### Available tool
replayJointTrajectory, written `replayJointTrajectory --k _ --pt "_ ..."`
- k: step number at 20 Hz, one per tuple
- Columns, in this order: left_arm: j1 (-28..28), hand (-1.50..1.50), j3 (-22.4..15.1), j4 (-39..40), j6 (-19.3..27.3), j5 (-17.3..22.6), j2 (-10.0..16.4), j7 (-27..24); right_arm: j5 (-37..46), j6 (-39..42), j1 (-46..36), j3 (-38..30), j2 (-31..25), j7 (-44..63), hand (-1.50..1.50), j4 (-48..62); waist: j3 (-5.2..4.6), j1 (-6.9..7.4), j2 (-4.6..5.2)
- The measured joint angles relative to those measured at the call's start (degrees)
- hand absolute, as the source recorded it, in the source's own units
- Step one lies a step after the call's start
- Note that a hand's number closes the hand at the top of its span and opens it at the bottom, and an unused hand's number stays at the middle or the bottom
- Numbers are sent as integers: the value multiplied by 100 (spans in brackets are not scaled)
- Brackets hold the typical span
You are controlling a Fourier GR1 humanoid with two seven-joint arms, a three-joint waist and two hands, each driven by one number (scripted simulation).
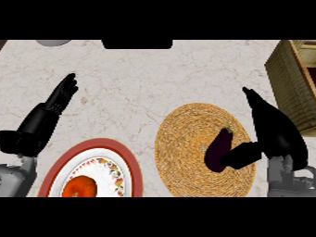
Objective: Pick the eggplant from the placemat and place it in the basket
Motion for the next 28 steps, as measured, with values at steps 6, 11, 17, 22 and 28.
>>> replayJointTrajectory --k 6,11,17,22,28 --pt "-42 0 92 5 -73 -145 -168 56 660 -178 426 67 229 -316 -150 182 2 23 7" --pt "-73 0 271 17 -253 -274 -299 132 937 -273 642 -11 394 -595 -150 259 3 31 9" --pt "19 0 501 -40 -527 -422 -463 159 1139 -338 658 -39 711 -754 -150 246 2 39 9" --pt "133 0 570 -88 -614 -588 -612 162 1362 -339 627 57 947 -690 -150 289 2 42 9" --pt "141 0 597 -83 -603 -795 -805 178 1471 -183 695 -45 952 -772 -150 452 2 37 10"
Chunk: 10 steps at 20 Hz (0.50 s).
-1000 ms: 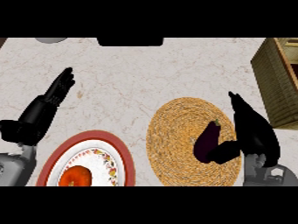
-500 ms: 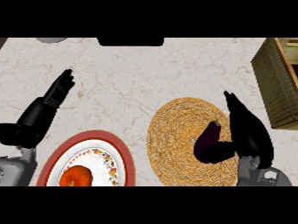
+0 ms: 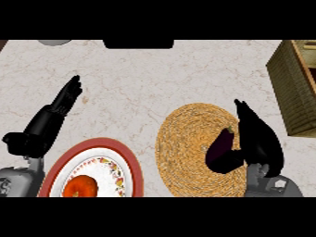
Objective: Pick the eggplant from the placemat and place it in the basket
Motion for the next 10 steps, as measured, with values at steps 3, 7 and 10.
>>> replayJointTrajectory --k 3,7,10 --pt "5 0 52 -24 -67 -71 -38 -21 81 -10 -56 1 56 -25 -150 240 0 7 2" --pt "126 0 159 -281 -155 -88 -72 105 143 29 -150 -121 86 -102 -150 491 0 14 1" --pt "29 0 197 -202 -158 -185 -182 138 181 -5 -166 -178 118 -135 -150 687 1 7 2"
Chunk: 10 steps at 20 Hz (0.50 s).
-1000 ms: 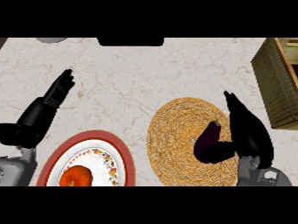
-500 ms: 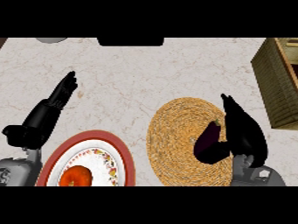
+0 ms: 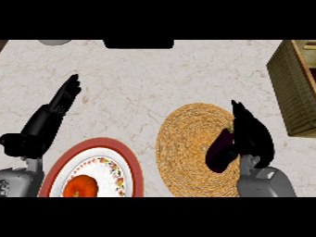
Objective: Pick the eggplant from the placemat and place it in the basket
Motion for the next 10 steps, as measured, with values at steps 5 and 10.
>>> replayJointTrajectory --k 5,10 --pt "-24 0 188 72 -203 29 9 -25 42 -148 -89 -45 49 -9 -150 448 -3 6 -5" --pt "-58 0 259 131 -286 -52 -98 -46 29 -253 3 -65 22 -71 -150 708 -5 2 -10"
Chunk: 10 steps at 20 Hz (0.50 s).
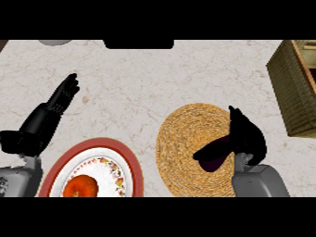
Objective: Pick the eggplant from the placemat and place it in the basket
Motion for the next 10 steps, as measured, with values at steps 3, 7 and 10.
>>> replayJointTrajectory --k 3,7,10 --pt "74 0 22 -31 -40 -57 -87 -44 -31 -92 168 6 38 -87 -150 48 -2 -2 -6" --pt "102 0 121 -44 -148 -107 -89 -40 -175 -164 213 84 27 -91 150 136 -15 -6 -19" --pt "-2 0 143 -49 -136 -161 -130 63 -333 -20 187 98 9 -144 150 193 -20 -9 -24"
